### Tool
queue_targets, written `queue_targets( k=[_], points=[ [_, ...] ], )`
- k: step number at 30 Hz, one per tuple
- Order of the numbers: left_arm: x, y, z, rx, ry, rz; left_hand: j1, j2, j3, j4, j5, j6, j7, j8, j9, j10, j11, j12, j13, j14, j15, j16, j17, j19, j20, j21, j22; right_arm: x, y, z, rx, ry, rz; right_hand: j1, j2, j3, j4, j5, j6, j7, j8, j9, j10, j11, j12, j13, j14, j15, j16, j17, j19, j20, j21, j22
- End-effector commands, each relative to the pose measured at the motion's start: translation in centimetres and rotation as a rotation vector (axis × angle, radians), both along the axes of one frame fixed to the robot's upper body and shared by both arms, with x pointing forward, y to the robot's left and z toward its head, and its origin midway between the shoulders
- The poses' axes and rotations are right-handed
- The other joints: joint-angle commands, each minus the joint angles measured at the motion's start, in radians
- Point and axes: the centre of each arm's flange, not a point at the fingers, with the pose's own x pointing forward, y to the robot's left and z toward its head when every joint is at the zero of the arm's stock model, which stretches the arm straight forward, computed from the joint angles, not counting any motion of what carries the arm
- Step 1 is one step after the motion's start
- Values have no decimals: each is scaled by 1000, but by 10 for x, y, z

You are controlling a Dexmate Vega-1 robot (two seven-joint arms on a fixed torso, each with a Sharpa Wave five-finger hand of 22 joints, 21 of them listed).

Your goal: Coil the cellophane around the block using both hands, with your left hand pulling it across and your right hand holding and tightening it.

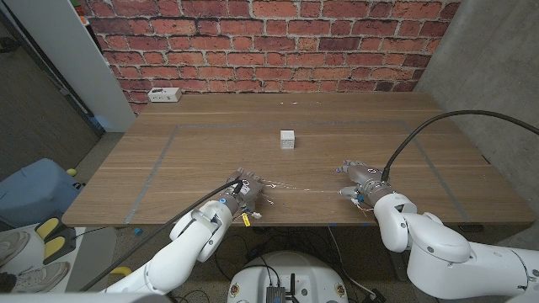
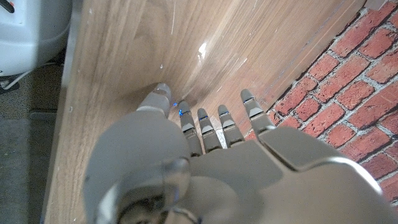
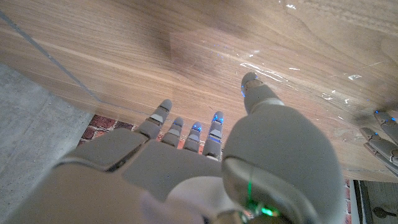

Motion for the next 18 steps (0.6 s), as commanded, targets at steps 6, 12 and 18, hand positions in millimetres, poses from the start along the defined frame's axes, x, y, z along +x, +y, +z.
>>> queue_targets(
  k=[6,12,18],
  points=[
    [39,10,-27,-130,-106,-46,55,63,87,2,-4,384,14,83,17,202,-19,48,-1,150,-59,16,-2,90,-15,28,7,2,1,4,-1,4,-11,0,8,-9,2,1,3,6,1,5,1,-1,7,4,0,-44,9,3,7,-3,2,4],
    [44,10,-27,-232,-178,-82,67,56,101,-2,-9,417,56,76,22,249,-13,54,-2,193,-76,14,-3,117,-20,39,8,4,1,6,0,6,-14,-1,9,-11,2,1,4,6,2,5,2,-1,7,4,0,-44,9,3,7,-3,2,4],
    [43,14,-12,-412,-195,-129,58,59,106,7,-12,420,77,68,30,267,-18,52,-2,216,-82,12,-2,131,-13,45,8,5,1,5,21,26,1,-5,7,-19,3,1,4,10,1,5,0,6,7,4,-2,-37,8,3,9,3,2,4]
  ],
)
